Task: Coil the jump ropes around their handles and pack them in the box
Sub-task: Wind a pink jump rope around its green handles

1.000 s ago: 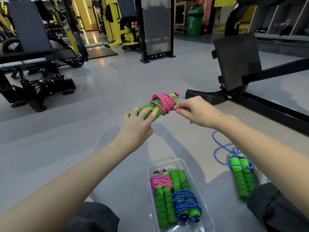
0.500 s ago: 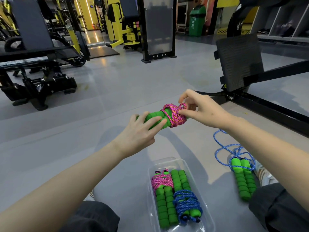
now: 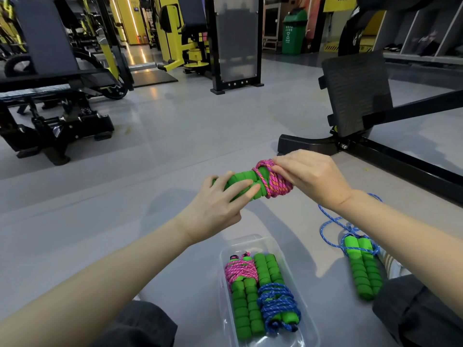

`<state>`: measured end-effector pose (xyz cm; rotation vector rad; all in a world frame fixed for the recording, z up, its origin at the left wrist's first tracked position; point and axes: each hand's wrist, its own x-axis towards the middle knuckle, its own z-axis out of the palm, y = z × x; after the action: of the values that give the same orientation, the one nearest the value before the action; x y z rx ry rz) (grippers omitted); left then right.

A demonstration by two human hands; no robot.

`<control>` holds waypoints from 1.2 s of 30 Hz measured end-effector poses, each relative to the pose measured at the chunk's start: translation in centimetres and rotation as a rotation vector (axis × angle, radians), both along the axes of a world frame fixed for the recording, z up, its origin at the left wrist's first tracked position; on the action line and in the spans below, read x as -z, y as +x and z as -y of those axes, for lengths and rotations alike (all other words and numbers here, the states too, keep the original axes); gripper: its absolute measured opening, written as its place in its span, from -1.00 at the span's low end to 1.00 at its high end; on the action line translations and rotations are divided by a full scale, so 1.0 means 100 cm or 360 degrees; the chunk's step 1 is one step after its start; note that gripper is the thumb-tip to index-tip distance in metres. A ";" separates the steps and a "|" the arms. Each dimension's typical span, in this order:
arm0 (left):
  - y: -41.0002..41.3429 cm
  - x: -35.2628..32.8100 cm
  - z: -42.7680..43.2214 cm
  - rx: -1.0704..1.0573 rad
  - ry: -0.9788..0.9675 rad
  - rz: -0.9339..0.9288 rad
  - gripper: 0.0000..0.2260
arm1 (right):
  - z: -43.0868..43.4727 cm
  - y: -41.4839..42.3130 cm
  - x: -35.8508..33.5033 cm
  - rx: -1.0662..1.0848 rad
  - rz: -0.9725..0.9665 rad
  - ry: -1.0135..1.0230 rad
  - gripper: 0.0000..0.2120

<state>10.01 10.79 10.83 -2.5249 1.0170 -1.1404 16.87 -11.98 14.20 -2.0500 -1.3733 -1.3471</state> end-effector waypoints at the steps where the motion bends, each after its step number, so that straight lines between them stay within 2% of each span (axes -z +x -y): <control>1: 0.000 0.000 -0.001 -0.0004 0.0012 0.0014 -0.56 | 0.002 -0.001 0.002 -0.0001 0.0060 -0.0021 -0.78; 3: -0.001 -0.001 -0.003 -0.0009 0.0024 0.0032 -0.56 | 0.006 -0.002 0.005 0.0025 0.0110 -0.0101 -0.70; 7: -0.003 -0.003 -0.001 0.0017 0.0060 0.0033 -0.55 | 0.020 -0.005 0.016 0.0043 -0.0088 -0.0416 -0.47; 11: -0.005 -0.001 -0.006 0.0068 0.0201 0.0041 -0.57 | 0.028 -0.006 0.029 0.0009 -0.0103 -0.0566 -0.38; 14: -0.009 0.005 -0.008 0.0093 0.0251 0.0020 -0.58 | 0.034 -0.006 0.036 0.0000 0.0004 -0.0638 -0.39; 18: -0.016 0.009 -0.008 0.0112 0.0235 -0.0026 -0.58 | 0.028 -0.010 0.041 -0.0063 0.0188 -0.0521 -0.50; 22: -0.018 0.006 -0.010 0.0101 0.0227 -0.0024 -0.58 | 0.016 -0.013 0.047 -0.0169 0.0135 -0.0509 -0.56; 27: -0.022 0.004 -0.004 0.0122 0.0197 -0.0034 -0.60 | 0.008 -0.021 0.052 -0.0040 0.0243 -0.0467 -0.54; 36: -0.016 0.000 -0.005 0.0119 0.0241 -0.0006 -0.60 | 0.009 -0.018 0.042 -0.0006 0.0112 -0.0537 -0.56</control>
<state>8.42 11.24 10.84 -2.3908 1.1616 -1.0358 15.04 -12.92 9.99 -2.2222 -1.7353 -1.2669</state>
